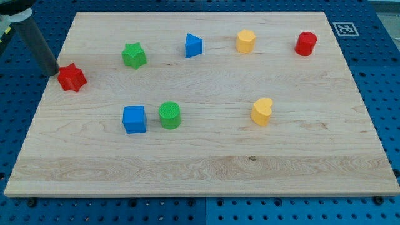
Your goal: Push the red star to the top left corner of the board
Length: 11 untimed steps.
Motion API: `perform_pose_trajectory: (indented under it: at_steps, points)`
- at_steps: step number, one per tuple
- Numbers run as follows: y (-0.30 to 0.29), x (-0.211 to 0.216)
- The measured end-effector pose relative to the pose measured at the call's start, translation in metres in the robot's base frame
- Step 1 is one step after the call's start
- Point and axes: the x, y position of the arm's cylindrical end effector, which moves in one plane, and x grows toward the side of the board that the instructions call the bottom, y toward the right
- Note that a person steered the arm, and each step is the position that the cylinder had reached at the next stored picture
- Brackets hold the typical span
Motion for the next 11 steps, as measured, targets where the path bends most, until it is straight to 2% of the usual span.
perform_pose_trajectory:
  at_steps: [1, 2, 3, 4, 5, 6, 7, 8, 10, 11]
  points:
    - [-0.001, 0.050]
    - [0.017, 0.080]
    - [0.057, 0.043]
    - [0.063, -0.038]
    - [0.063, -0.045]
    - [0.059, -0.004]
    - [0.028, 0.006]
    - [-0.005, -0.021]
    - [0.038, -0.102]
    - [0.035, -0.091]
